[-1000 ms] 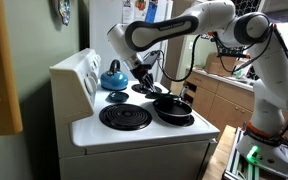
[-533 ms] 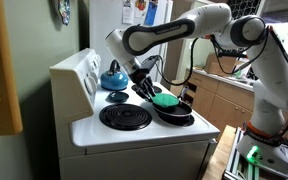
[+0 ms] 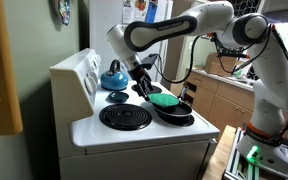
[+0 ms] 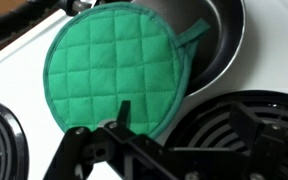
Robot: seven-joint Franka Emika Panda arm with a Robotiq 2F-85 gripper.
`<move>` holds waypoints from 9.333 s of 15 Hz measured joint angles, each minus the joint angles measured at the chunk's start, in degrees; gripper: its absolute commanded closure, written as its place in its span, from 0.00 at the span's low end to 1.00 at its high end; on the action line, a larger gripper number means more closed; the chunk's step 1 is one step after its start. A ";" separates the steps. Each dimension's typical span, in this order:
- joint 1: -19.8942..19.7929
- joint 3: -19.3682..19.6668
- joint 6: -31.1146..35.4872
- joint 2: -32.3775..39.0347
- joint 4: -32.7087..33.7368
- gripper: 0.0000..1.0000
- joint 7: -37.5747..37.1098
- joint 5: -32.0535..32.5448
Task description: Use the green mat to move the pan to the left back stove plate
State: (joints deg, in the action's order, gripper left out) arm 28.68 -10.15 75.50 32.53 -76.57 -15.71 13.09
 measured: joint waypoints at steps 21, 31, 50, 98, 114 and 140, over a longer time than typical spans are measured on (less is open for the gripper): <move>-5.31 -4.46 26.98 -14.44 -23.39 0.00 23.42 1.38; -6.70 -4.84 37.32 -18.32 -30.58 0.00 25.86 3.37; -14.10 -3.59 50.53 -34.65 -54.47 0.00 43.04 0.03; -19.33 -0.10 50.92 -29.82 -51.71 1.00 42.29 -25.84; -15.04 -0.84 33.10 -14.71 -27.85 1.00 18.31 -15.13; -9.09 -1.26 32.96 -6.78 -17.19 0.17 11.81 -9.94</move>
State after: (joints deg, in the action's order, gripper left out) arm 19.59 -11.41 108.46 25.74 -93.76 -3.90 3.15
